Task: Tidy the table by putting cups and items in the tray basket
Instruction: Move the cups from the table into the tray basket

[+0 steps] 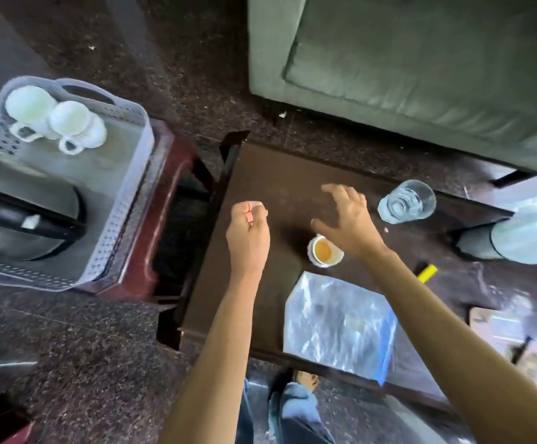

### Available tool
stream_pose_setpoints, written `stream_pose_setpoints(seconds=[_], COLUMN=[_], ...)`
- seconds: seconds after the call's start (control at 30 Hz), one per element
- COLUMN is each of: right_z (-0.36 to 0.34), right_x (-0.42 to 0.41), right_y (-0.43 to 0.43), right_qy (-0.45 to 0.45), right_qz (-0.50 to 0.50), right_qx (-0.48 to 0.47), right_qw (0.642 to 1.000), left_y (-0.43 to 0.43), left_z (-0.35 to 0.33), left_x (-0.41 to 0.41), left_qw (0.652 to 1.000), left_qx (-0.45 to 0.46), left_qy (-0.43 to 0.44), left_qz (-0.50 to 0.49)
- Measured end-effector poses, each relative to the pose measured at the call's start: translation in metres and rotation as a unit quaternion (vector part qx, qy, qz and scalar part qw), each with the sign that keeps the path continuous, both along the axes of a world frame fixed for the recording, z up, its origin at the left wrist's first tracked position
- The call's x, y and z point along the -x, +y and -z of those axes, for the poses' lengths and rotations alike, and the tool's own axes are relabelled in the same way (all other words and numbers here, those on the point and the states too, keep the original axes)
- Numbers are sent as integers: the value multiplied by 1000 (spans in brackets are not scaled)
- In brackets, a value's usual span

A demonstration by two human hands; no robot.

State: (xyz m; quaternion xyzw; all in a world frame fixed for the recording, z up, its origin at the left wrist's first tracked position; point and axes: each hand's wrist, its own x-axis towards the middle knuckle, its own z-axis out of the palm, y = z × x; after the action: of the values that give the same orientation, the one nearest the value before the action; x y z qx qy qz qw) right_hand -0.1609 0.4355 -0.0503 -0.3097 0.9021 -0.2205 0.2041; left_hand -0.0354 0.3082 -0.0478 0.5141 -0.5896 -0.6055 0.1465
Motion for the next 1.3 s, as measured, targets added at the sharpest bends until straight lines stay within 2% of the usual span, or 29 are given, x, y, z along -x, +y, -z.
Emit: stream_pose_setpoints(seconds=[0.13,0.27,0.4,0.67,0.77,1.0,1.17,1.3], right_z=[30,58,65,56,36,-33,-77,-85], right_x=[-16,-37,-45,-39,-32,-3,-1,-10], right_y=[40,57,56,32,8,-122,-238,-324], right_qy=[-46,-29,-10,60,56,31,64,101], right_qz=[23,41,68,12,-13,-152,-318,-451], right_qx=[-59,-100,-94,-164,-142,26,106,64], right_qw=[997,994,993,985,988,988,940,885], left_y=[35,53,52,18,-7,-99,-163,-195], left_z=[17,25,25,6,-10,-48,-59,-51], left_x=[-2,-5,-9,-9,-10,-21,-35,-45], left_qw=[999,996,995,999,999,986,956,942], left_qx=[-11,-20,-16,-30,-35,9,40,12], left_qy=[-36,-64,-78,-38,-2,76,99,103], left_qz=[31,59,64,24,-10,-148,-274,-318])
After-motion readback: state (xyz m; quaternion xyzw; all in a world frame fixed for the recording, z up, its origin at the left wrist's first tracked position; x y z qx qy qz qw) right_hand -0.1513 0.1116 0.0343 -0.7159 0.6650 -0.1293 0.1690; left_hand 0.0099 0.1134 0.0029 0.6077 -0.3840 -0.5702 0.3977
